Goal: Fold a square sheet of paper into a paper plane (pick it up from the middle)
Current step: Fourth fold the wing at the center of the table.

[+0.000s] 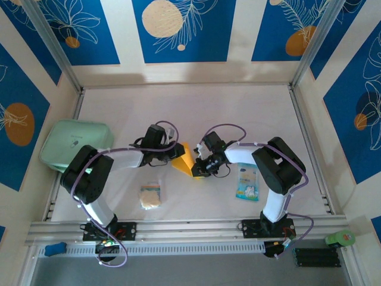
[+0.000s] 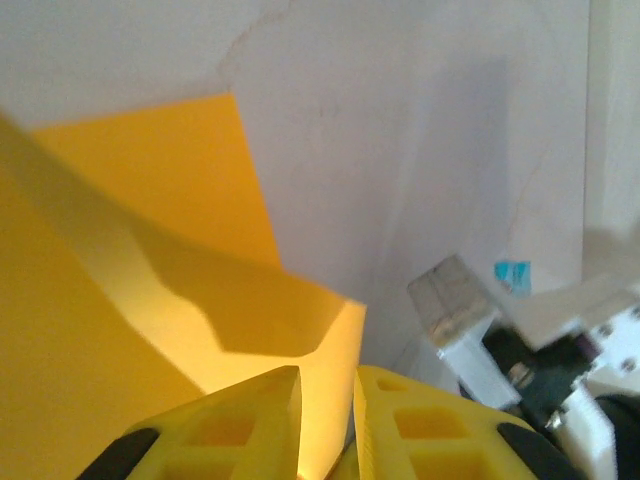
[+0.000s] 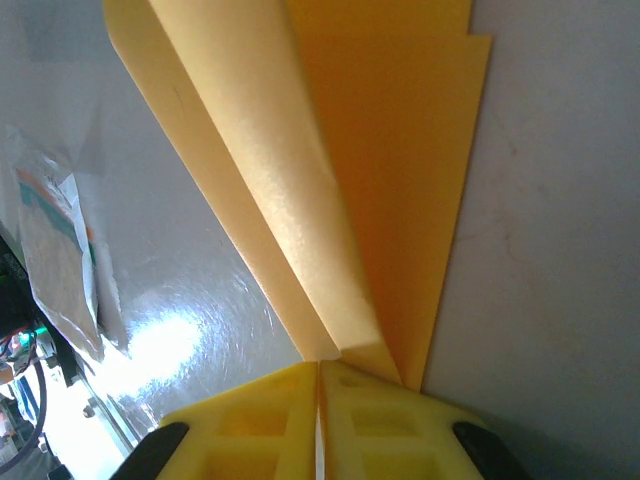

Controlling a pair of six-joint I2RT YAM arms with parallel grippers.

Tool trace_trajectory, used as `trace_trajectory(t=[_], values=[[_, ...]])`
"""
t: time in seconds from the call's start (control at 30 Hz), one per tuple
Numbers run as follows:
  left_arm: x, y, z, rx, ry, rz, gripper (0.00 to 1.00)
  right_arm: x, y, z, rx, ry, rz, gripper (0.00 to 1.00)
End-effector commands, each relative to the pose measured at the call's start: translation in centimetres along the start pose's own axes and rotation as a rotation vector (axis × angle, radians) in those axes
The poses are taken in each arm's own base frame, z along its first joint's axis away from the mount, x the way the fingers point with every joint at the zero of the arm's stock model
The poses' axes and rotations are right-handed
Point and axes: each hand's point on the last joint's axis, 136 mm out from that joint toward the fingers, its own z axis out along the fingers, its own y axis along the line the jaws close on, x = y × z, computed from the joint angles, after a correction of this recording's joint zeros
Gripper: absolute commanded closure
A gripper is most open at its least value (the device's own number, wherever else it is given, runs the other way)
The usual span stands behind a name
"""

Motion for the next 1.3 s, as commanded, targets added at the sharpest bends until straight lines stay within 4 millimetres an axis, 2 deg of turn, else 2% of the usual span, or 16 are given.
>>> trace_trajectory(t=[0.0, 0.13, 0.33, 0.77, 0.93, 1.13, 1.27], values=[[0.9, -1.8, 0.1, 0.064, -0.012, 0.048, 0.81, 2.5, -2.6, 0.6, 0.083, 0.092, 0.098, 0.89], [2.0, -0.7, 1.0, 0.038, -0.009, 0.015, 0.84, 2.5, -2.5, 0.6, 0.08, 0.091, 0.099, 0.9], [2.0, -0.6, 2.4, 0.057, -0.016, -0.033, 0.85, 2.3, -2.4, 0.7, 0.076, 0.091, 0.098, 0.9], [2.5, 1.4, 3.5, -0.005, 0.003, -0.075, 0.86, 1.9, -1.7, 0.4, 0.05, 0.076, 0.085, 0.89], [3.0, 2.6, 3.9, -0.042, 0.021, -0.107, 0.86, 0.5, 0.1, -0.4, -0.002, 0.013, 0.039, 0.88], [3.5, 3.4, 4.0, -0.077, 0.039, -0.128, 0.86, -1.5, 3.4, -2.5, -0.097, -0.086, -0.019, 0.87], [3.9, 3.8, 4.0, -0.093, 0.048, -0.135, 0.86, -2.6, 3.5, -3.9, -0.061, -0.159, -0.002, 0.89]])
